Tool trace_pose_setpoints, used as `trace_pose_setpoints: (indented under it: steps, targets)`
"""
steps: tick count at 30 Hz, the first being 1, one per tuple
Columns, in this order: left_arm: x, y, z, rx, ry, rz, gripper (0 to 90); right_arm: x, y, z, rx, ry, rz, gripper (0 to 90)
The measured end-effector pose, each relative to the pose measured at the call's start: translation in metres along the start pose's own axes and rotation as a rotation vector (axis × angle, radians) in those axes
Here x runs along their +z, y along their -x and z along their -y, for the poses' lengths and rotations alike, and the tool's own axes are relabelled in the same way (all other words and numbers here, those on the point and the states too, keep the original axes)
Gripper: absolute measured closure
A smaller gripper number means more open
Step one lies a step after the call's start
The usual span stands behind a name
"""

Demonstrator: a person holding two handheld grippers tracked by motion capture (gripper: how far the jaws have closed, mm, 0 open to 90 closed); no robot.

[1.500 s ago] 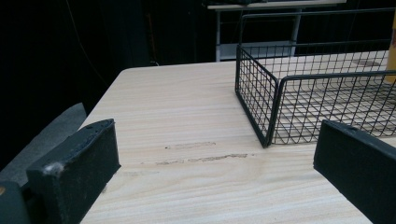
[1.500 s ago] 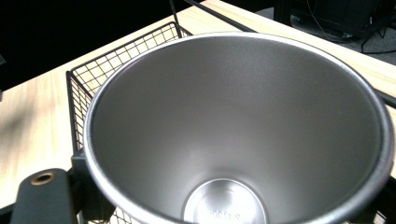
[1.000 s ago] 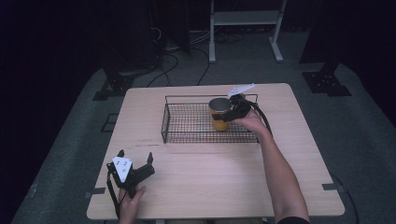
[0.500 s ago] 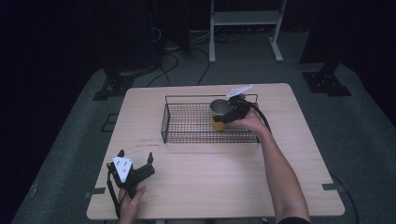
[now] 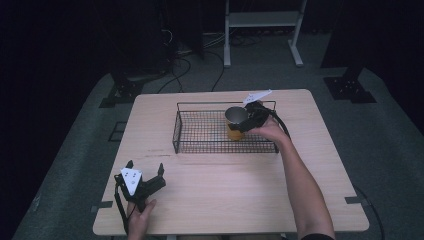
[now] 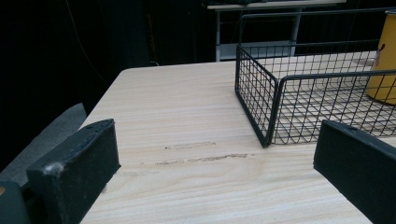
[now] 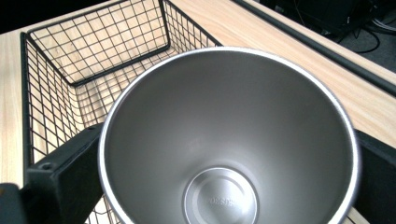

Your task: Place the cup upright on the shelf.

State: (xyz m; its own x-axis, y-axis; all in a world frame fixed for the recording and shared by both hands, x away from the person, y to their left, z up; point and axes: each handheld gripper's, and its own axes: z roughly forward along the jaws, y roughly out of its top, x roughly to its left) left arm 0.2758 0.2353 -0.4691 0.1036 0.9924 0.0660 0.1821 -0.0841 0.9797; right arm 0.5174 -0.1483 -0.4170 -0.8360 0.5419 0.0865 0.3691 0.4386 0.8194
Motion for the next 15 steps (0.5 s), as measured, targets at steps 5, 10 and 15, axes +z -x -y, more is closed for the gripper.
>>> trace_pose_setpoints:
  steps: [5,10,15]
  targets:
    - [0.0001,0.0000,0.0000,-0.001,0.000,0.000,0.0,-0.0017,-0.0017,-0.0011,-0.001,0.003,-0.013,0.0]
    - [0.0000,0.0000,-0.0001,0.000,-0.001,0.000,0.0,-0.0041,-0.0028,-0.0031,0.000,0.015,-0.011,0.0]
    - [0.0001,0.0001,-0.0001,0.000,-0.001,0.000,0.0,-0.0085,-0.0021,-0.0041,0.010,0.034,-0.013,0.0]
